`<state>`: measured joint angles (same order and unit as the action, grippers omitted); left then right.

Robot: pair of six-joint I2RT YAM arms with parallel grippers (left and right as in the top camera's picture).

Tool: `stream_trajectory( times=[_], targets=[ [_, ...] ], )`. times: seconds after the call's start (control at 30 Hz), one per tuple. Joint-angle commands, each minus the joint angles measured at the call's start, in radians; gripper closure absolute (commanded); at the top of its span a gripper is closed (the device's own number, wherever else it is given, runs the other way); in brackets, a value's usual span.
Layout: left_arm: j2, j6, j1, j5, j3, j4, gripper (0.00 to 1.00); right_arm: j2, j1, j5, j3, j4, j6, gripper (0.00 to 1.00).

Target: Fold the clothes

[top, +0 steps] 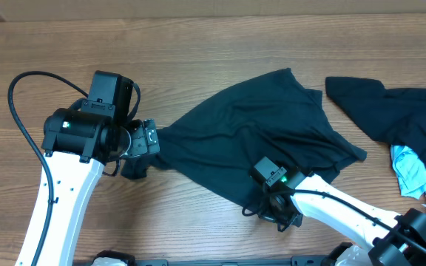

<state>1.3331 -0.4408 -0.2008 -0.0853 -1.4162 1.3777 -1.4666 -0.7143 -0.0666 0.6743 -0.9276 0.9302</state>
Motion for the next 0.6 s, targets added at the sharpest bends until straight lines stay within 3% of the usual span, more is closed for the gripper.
stream_trajectory(
  times=[0.0, 0.2, 0.37, 0.57],
  targets=[
    [-0.011, 0.019, 0.005, 0.008, 0.002, 0.004, 0.00, 0.040, -0.003, 0.041, 0.121, -0.078, -0.044, 0.96],
    [-0.011, -0.002, 0.004, 0.060, 0.016, 0.009, 0.00, 0.146, -0.002, 0.208, 0.283, -0.132, -0.044, 0.96],
    [-0.002, -0.054, 0.004, 0.061, 0.210, -0.075, 0.00, 0.159, 0.089, 0.380, 0.400, -0.235, -0.042, 0.96],
    [0.050, -0.008, 0.004, 0.055, 0.269, -0.204, 0.00, 0.169, 0.321, 0.326, 0.590, -0.252, -0.272, 0.96]
  ],
)
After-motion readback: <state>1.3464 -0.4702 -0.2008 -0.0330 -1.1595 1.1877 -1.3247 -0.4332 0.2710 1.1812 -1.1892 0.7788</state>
